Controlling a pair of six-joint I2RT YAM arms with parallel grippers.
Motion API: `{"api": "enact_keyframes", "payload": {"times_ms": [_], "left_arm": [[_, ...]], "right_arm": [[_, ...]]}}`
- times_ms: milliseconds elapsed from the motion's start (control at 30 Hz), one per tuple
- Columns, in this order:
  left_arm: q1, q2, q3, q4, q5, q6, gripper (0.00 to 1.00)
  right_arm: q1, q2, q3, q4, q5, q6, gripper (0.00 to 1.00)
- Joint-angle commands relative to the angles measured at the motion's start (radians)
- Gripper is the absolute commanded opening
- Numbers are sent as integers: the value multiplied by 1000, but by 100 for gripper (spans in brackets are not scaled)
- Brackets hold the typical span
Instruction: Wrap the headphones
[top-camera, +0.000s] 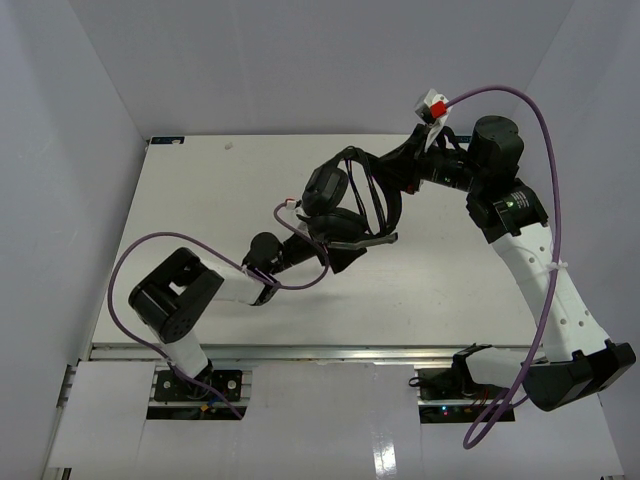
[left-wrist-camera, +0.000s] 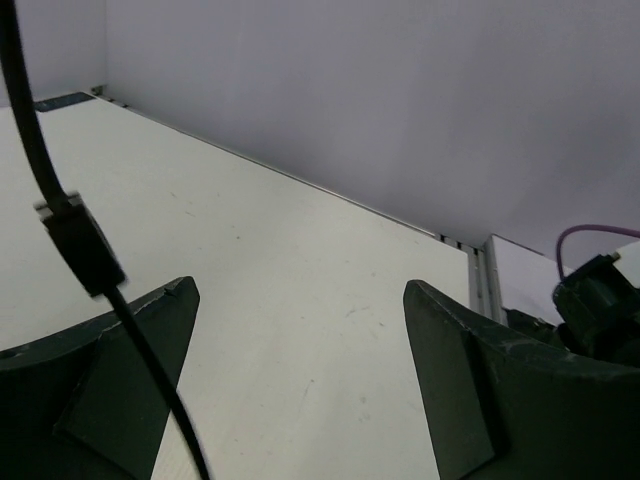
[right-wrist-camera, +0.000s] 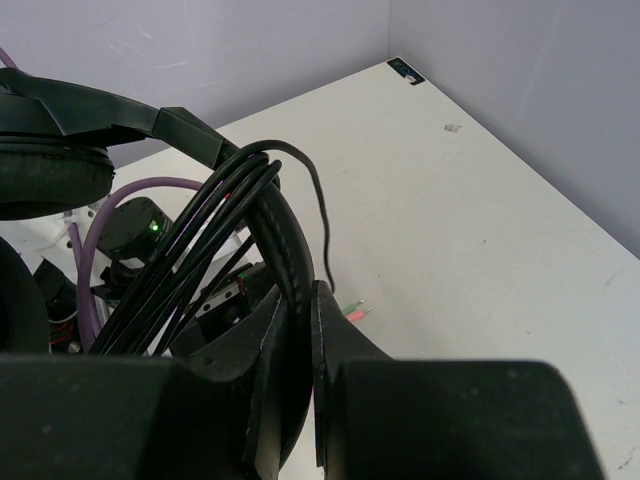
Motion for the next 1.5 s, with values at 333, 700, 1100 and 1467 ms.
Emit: {"api": "enact_keyframes", "payload": {"times_ms": [333, 700, 1100, 1467], "left_arm": [[-45, -243, -101, -69, -116, 199, 95], [-69, -583, -285, -346, -316, 318, 98], [-65, -175, -112, -195, -573, 395, 96], [-63, -162, -150, -104, -589, 315, 75]], "right_arm": [[-12, -27, -1, 82, -27, 46, 8], [-20, -27, 2, 90, -31, 58, 8], [-22, -41, -7, 92, -35, 62, 8], [-27, -63, -33, 91, -35, 50, 8]]}}
